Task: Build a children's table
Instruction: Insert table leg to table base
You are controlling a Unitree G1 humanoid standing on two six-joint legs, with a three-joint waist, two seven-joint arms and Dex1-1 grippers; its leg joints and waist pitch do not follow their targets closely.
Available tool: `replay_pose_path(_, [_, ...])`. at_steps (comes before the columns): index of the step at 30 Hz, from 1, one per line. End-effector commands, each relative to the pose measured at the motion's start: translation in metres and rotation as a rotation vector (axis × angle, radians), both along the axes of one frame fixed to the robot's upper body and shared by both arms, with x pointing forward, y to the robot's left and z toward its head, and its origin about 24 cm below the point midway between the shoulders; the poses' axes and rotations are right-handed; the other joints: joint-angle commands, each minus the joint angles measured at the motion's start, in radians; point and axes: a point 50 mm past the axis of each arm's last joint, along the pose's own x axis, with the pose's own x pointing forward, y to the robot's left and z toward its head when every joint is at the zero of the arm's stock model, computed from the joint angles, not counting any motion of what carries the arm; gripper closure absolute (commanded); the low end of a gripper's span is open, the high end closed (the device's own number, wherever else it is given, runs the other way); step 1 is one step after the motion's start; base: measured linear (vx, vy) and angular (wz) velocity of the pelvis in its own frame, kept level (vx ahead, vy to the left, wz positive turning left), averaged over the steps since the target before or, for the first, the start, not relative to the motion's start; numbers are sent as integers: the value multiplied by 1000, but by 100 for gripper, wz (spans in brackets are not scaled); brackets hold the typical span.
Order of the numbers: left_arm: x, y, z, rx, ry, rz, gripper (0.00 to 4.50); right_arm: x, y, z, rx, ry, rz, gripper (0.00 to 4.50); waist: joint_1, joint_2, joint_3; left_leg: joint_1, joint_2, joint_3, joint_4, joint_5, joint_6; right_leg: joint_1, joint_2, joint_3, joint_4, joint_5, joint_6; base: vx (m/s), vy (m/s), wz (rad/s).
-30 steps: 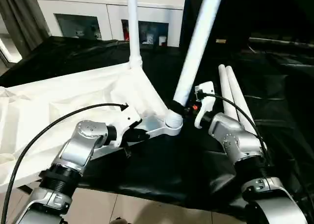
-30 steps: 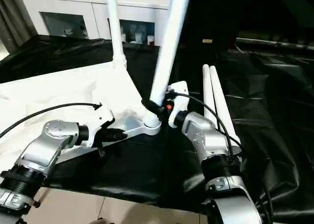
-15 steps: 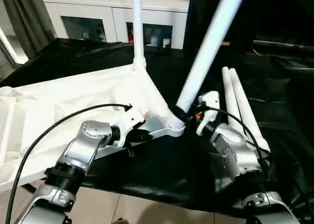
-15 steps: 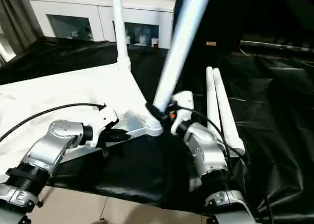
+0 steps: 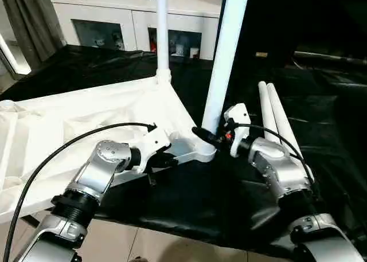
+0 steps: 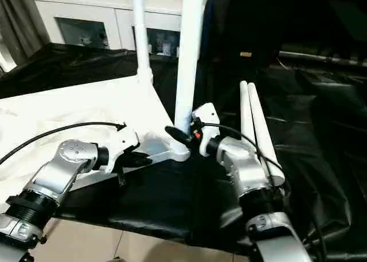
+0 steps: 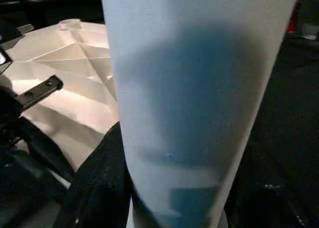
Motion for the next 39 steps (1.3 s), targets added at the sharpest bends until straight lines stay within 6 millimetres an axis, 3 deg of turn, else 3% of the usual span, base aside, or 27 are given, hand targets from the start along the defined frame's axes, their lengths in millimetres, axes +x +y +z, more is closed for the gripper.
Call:
replay_pose_path(1, [4, -4, 9, -21, -34, -40, 450, -22, -2, -44, -77, 218, 63, 259, -4, -3, -45, 6, 29, -8, -78, -265, 23, 42, -73, 56, -85, -308, -153, 0, 0, 0])
replay_pose_path(6, [-5, -5, 12, -41, -4, -146, 450, -28, -9, -50, -82, 247, 121, 259, -6, -3, -41, 12, 29, -11, -83, -321, 13, 40, -76, 56, -93, -376, -145, 0, 0, 0])
replay_pose_path(15, [-28, 2, 21, -49, 142, -405, 450, -42, -18, -53, -61, 263, 238, 259, -11, -1, -39, 18, 34, -14, -91, -384, -1, 35, -71, 56, -93, -374, -157, 0, 0, 0])
replay_pose_path(22, [-23, 7, 23, -22, 116, -387, 450, -47, -20, -58, -66, 266, 241, 259, -11, 0, -37, 23, 36, -19, -94, -428, -19, 32, -75, 57, -100, -420, -148, 0, 0, 0])
replay_pose_path(24, [-17, 8, 21, -5, 89, -333, 450, -45, -21, -61, -82, 268, 194, 259, -12, 0, -35, 25, 35, -19, -95, -442, -22, 30, -73, 56, -102, -426, -147, 0, 0, 0])
replay_pose_path(26, [-9, 7, 17, 22, 57, -255, 450, -40, -23, -64, -102, 263, 113, 259, -12, -2, -30, 31, 33, -20, -95, -480, -27, 25, -75, 55, -110, -488, -135, 0, 0, 0])
replay_pose_path(28, [-5, 7, 16, 29, 42, -214, 450, -37, -24, -64, -95, 256, 73, 259, -14, -6, -24, 39, 29, -23, -93, -517, -29, 19, -80, 49, -125, -608, -96, 0, 0, 0])
replay_pose_path(29, [7, 5, 13, 10, 11, -86, 450, -25, -28, -65, -44, 293, -113, 259, -20, -6, -15, 59, 24, -25, -84, -565, -33, 3, -77, 34, -145, -712, -60, -57, -7, 0])
replay_pose_path(30, [13, 2, 12, -4, 6, -16, 450, -19, -28, -66, -41, 304, -189, 259, -22, -4, -15, 69, 19, -27, -77, -581, -36, -2, -78, 23, -155, -751, -42, -71, 1, -3])
replay_pose_path(31, [19, 0, 11, -13, 3, 46, 450, -15, -29, -68, -54, 319, -260, 259, -30, -4, -17, 75, 15, -33, -69, -599, -37, 4, -79, -3, -171, -784, -13, -71, 1, -3])
replay_pose_path(32, [22, -3, 11, -18, 3, 88, 450, -12, -30, -69, -71, 327, -306, 259, -32, 9, -13, 83, 23, -38, -74, -639, -39, 6, -75, -19, -177, -774, -10, -79, 40, -9])
replay_pose_path(33, [25, -6, 10, -15, 6, 133, 450, -9, -29, -69, -88, 327, -358, 259, -54, 9, -16, 65, 38, -54, -95, -711, -42, 42, -66, -55, -170, -679, 0, -81, 67, -15])
replay_pose_path(34, [30, -11, 9, -18, 17, 195, 450, -3, -29, -69, -104, 329, -442, 259, -41, 27, -22, 13, 72, -72, -143, -778, -38, 100, -66, -26, -77, -483, -33, -81, 67, -15])
replay_pose_path(35, [33, -15, 8, -19, 26, 235, 450, 0, -29, -69, -114, 329, -497, 259, -11, 38, -17, -46, 96, -66, -214, -878, -45, 140, -48, 0, 62, -284, -58, -102, 31, -9])
replay_pose_path(36, [35, -20, 8, -20, 37, 278, 450, 3, -28, -68, -120, 333, -555, 259, 10, 38, -11, -34, 94, -35, -230, -893, -38, 112, -36, 16, 79, -241, -62, -13, -60, 17])
replay_pose_path(37, [37, -24, 8, -17, 42, 314, 450, 6, -27, -68, -132, 335, -606, 259, 6, -19, -8, 70, 29, -11, -134, -743, -44, 4, -72, 67, -55, -558, -65, -13, -60, 17])
replay_pose_path(38, [39, -28, 8, -9, 45, 337, 450, 8, -25, -68, -151, 333, -639, 259, -6, -32, 1, 130, -27, -13, 40, -454, -18, -65, -151, 50, -196, -990, -41, 52, -124, 6])
replay_pose_path(39, [40, -32, 8, 3, 48, 358, 450, 10, -23, -67, -173, 327, -671, 259, -1, -36, 3, 77, -18, -27, 27, -331, 1, -12, -172, 60, -191, -1051, -18, 49, -51, -37])
